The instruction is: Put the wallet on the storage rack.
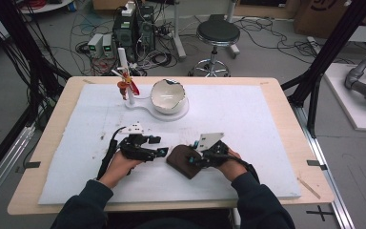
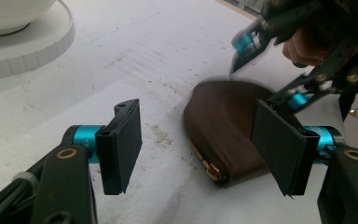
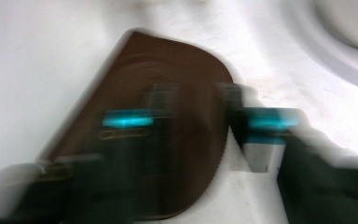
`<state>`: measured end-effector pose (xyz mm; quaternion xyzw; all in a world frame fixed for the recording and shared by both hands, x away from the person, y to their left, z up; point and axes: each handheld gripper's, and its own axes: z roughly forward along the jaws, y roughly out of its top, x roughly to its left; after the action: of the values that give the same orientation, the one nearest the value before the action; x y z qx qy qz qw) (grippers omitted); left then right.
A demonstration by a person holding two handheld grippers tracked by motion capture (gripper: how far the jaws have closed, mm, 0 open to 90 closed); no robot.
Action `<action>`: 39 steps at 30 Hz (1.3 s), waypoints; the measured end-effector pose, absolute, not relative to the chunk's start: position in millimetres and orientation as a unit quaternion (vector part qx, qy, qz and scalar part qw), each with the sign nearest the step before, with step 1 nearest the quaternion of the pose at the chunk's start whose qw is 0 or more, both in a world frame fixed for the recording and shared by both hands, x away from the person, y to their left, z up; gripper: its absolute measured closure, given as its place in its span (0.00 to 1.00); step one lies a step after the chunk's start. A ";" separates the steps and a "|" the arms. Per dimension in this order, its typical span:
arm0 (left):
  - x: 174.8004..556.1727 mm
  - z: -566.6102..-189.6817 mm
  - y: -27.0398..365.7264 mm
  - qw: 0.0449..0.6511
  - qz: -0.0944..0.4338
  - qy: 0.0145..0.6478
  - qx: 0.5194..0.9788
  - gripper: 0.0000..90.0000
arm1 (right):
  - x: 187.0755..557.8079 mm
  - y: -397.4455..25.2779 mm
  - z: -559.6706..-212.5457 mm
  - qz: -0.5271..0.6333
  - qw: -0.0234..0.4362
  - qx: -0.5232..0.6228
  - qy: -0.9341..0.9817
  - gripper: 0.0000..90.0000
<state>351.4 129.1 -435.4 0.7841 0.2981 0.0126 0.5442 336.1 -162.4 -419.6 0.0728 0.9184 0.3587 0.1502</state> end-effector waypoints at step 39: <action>361.3 -453.8 126.7 0.551 -0.076 0.323 0.766 0.40 | 340.8 -181.1 -420.7 0.393 0.056 0.138 0.907 0.62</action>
<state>361.3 126.7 -453.8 0.7659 0.3229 -0.0763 0.5508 340.8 -181.1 -420.7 0.1381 0.9074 0.3929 0.0565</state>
